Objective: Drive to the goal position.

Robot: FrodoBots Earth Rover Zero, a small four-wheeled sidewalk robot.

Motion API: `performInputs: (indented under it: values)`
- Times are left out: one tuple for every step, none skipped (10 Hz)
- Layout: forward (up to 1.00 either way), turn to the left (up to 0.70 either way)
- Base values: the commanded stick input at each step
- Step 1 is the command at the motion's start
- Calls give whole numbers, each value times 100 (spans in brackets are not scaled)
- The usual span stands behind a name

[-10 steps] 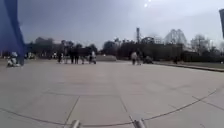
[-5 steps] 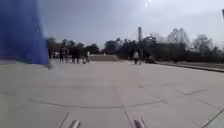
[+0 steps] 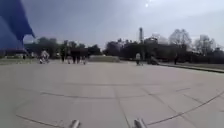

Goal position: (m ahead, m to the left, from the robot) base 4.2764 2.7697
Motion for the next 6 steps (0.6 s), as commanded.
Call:
performInputs:
  values:
    - [85, 21]
    - [85, 10]
    - [85, 1]
    - [85, 1]
    - [85, 1]
    - [85, 1]
